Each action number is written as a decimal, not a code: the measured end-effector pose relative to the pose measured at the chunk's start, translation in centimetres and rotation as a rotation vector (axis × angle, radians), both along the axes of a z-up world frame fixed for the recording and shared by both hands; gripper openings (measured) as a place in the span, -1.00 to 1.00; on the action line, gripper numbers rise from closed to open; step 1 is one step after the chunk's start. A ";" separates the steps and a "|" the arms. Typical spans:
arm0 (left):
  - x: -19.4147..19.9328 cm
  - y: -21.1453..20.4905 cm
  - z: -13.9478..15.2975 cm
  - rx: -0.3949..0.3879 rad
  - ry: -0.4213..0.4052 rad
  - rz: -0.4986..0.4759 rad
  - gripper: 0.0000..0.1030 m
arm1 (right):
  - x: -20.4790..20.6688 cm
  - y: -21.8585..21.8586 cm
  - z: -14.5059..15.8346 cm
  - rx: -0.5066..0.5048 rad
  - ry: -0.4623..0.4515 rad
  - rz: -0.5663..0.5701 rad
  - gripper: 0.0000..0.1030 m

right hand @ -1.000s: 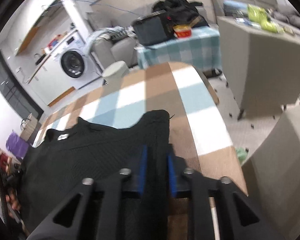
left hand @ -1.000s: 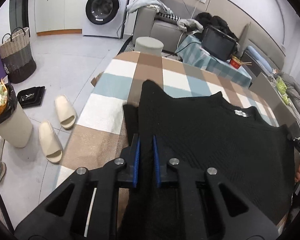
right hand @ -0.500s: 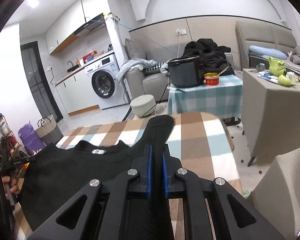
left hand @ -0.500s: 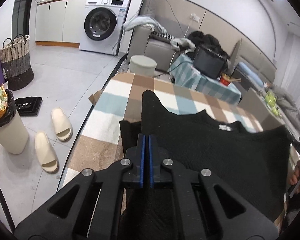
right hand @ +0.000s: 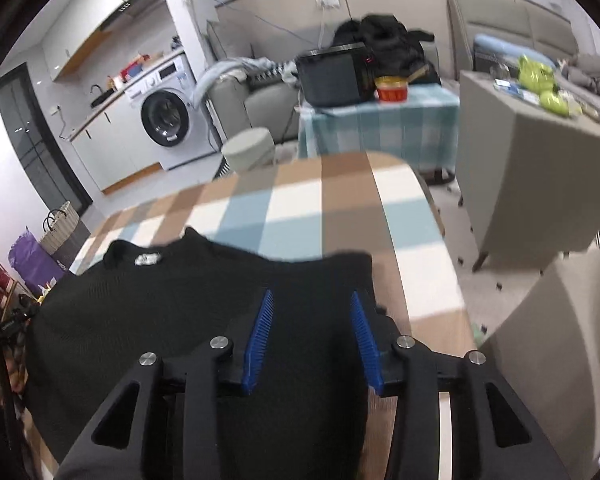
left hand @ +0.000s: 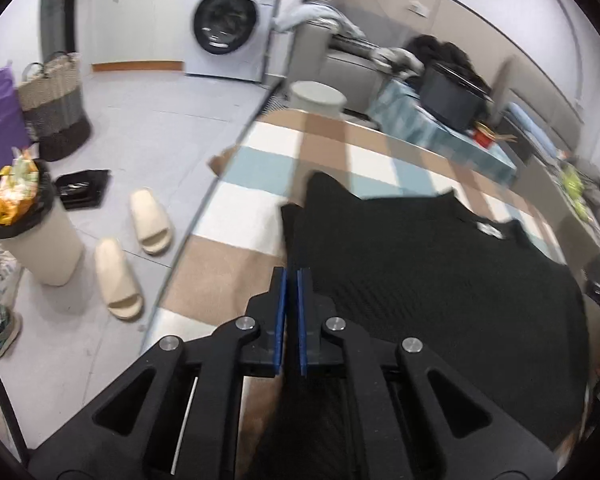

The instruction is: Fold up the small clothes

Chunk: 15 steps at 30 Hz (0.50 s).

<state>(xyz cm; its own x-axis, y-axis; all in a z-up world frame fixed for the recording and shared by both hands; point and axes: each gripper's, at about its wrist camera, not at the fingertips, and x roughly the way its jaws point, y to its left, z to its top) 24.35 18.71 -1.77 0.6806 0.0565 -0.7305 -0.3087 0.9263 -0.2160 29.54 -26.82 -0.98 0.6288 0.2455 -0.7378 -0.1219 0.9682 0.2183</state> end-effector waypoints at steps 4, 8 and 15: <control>-2.5 -1.1 0.5 0.029 0.012 -0.050 -0.06 | -3.2 -0.5 -0.2 0.018 0.040 0.007 -0.05; -5.9 -1.9 0.1 0.021 0.033 -0.057 0.20 | -8.2 -1.5 -0.8 0.055 0.100 -0.002 0.09; -11.9 -3.3 -2.1 -0.021 0.095 -0.062 0.20 | -15.7 -2.5 -2.1 0.107 0.162 -0.020 0.09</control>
